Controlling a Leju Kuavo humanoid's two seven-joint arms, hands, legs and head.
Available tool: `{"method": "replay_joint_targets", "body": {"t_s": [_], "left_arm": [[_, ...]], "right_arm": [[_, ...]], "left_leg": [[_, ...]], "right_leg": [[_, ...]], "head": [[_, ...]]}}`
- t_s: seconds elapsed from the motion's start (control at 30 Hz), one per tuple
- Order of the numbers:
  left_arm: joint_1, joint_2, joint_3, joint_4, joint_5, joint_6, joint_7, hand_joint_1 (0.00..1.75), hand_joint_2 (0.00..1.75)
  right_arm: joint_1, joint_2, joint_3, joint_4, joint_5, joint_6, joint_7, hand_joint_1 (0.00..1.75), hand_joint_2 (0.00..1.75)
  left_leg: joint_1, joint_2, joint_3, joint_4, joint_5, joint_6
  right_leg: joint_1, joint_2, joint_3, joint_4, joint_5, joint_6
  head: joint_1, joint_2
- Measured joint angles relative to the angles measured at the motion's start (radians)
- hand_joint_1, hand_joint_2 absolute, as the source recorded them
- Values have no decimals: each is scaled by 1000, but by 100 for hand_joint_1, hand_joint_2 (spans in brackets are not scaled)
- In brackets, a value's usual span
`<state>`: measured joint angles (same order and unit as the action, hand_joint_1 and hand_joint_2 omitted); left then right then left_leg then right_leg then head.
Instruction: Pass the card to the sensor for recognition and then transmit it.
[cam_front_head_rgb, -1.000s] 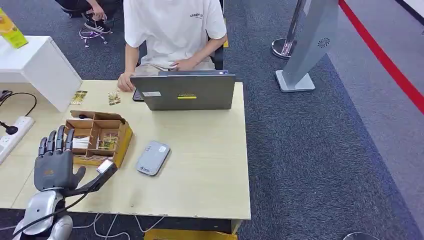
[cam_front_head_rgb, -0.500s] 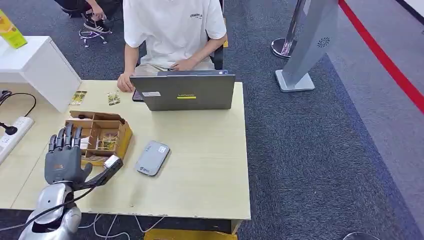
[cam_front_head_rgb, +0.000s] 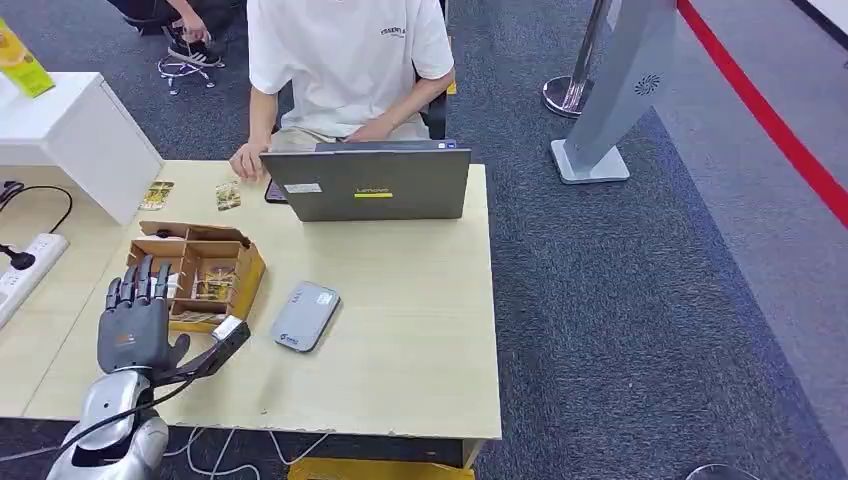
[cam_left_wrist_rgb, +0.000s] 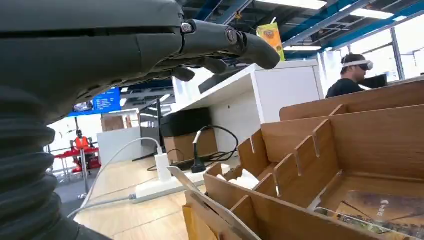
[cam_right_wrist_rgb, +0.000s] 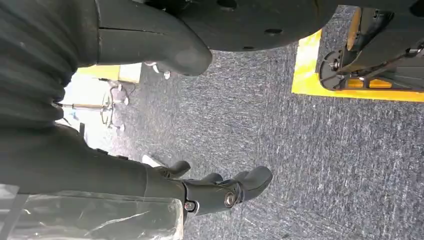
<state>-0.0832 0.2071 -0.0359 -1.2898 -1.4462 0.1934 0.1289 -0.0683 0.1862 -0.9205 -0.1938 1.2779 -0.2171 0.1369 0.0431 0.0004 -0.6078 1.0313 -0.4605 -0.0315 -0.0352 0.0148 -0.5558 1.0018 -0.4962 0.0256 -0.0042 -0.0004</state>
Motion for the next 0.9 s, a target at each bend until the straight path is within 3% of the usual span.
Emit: {"method": "replay_joint_targets", "body": {"t_s": [0.9], "left_arm": [[-17, -21, 0, 59, -2, 13, 2, 0, 175]], "right_arm": [[0, -6, 20, 0, 19, 2, -5, 0, 175]], "left_leg": [[0, 0, 0, 0, 0, 0]], "right_leg": [[0, 0, 0, 0, 0, 0]], "head": [[0, 0]]}}
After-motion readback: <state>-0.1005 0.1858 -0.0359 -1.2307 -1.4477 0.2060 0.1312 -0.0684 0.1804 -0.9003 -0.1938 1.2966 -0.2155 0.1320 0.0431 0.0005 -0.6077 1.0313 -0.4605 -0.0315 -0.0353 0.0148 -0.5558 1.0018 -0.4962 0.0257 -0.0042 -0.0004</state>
